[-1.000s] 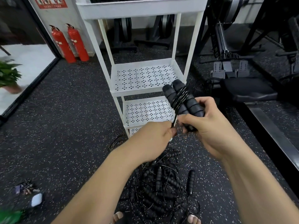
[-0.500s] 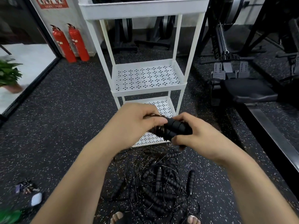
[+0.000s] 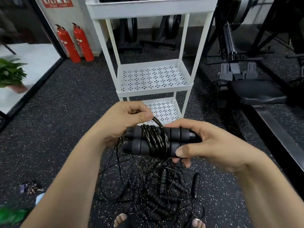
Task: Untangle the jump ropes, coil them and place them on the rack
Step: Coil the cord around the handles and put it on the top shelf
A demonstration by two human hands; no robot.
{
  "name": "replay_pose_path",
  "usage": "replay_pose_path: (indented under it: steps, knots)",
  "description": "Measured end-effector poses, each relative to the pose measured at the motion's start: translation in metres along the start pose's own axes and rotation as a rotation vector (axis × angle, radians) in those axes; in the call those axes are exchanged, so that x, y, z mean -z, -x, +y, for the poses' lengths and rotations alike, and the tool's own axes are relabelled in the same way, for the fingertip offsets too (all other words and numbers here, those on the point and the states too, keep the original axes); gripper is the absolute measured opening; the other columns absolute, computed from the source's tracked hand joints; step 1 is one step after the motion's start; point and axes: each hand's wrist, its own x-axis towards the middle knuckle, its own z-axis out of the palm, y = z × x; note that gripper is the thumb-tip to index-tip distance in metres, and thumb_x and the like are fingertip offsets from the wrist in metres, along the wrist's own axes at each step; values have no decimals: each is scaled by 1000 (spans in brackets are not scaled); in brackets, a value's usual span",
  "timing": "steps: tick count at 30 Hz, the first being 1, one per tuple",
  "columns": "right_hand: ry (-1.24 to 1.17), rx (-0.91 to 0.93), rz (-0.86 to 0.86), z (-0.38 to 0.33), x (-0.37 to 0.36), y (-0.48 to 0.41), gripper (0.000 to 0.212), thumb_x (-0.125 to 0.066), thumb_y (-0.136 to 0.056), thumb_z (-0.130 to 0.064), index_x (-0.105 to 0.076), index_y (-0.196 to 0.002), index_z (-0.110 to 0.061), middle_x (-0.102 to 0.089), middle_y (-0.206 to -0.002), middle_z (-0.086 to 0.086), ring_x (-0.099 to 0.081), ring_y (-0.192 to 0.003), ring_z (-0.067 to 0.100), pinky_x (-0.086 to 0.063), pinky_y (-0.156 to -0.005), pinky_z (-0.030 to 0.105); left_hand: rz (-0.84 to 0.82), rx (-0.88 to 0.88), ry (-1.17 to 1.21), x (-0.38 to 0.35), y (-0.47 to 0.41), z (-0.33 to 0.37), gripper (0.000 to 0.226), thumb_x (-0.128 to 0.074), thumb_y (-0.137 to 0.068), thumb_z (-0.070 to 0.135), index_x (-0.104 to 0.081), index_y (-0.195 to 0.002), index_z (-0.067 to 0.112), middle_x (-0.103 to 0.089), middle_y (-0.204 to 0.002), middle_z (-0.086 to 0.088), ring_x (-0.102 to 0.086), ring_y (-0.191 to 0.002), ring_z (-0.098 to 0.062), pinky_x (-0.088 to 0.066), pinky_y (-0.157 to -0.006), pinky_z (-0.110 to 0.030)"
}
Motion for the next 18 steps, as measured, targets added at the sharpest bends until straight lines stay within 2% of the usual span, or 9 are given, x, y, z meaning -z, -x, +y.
replay_pose_path:
  steps: [1, 3, 5, 7, 10, 12, 15, 17, 18]
  knots:
    - [-47, 29, 0, 0, 1, 1, 47, -71, -93, 7, -65, -138, -6, -73, -107, 17, -71, -90, 28, -57, -66, 32, -1, 36, 48, 0, -1, -3, 10, -78, -87, 23, -78, -83, 15, -74, -85, -4, -65, -70, -13, -53, -68, -29]
    - [-131, 93, 45, -1, 2, 1, 50, -71, -90, 4, -63, -139, -2, -72, -111, 21, -72, -89, 31, -57, -64, 30, 87, 116, 125, -4, -4, -8, 21, -67, -98, 9, -74, -80, 16, -74, -79, -3, -68, -69, -13, -52, -71, -30]
    - [-200, 153, 137, -1, 3, -1, 50, -71, -89, 2, -64, -138, -2, -72, -116, 23, -72, -90, 32, -58, -65, 29, 195, 119, 19, -9, -7, -17, 27, -63, -99, 1, -69, -77, 17, -63, -66, 0, -56, -60, -11, -44, -66, -30]
    - [-248, 209, 258, 1, 4, -4, 48, -72, -88, 1, -63, -135, 0, -72, -117, 23, -73, -90, 32, -58, -66, 29, 142, 124, -88, -18, -11, -23, 20, -63, -99, 11, -63, -80, 14, -48, -58, 3, -39, -54, -11, -32, -59, -31]
    - [-294, 264, 415, 4, 5, -9, 42, -76, -91, 2, -59, -130, 3, -71, -117, 26, -73, -89, 34, -59, -67, 29, 116, 144, -140, -41, -17, -23, 29, -57, -110, 28, -70, -84, 27, -45, -55, 13, -34, -53, -13, -25, -55, -31]
    - [-322, 298, 495, 5, 4, -11, 40, -73, -91, 1, -58, -129, 3, -71, -118, 27, -74, -90, 35, -59, -69, 28, 102, 97, -203, -55, -18, -19, 29, -52, -112, 38, -75, -95, 41, -47, -55, 17, -38, -52, -11, -27, -54, -29]
    - [-290, 335, 623, 7, 6, -14, 36, -71, -93, 1, -59, -127, 0, -73, -113, 26, -74, -87, 33, -59, -69, 26, 53, 62, -396, -71, -16, -10, 27, -45, -113, 46, -71, -116, 38, -55, -58, 22, -47, -49, 6, -35, -51, -22]
    - [-225, 342, 719, 11, 11, -16, 32, -72, -96, 5, -60, -125, -2, -73, -112, 26, -73, -85, 33, -61, -73, 31, -2, 39, -504, -79, -11, -4, 33, -42, -112, 51, -71, -116, 35, -61, -72, 19, -53, -61, 6, -43, -58, -24]
    - [-161, 340, 766, 14, 13, -17, 31, -73, -96, 5, -62, -123, -5, -74, -113, 26, -74, -85, 36, -63, -78, 38, -30, 31, -533, -82, -8, -3, 35, -42, -111, 53, -70, -106, 32, -60, -74, 16, -53, -62, 0, -48, -62, -29]
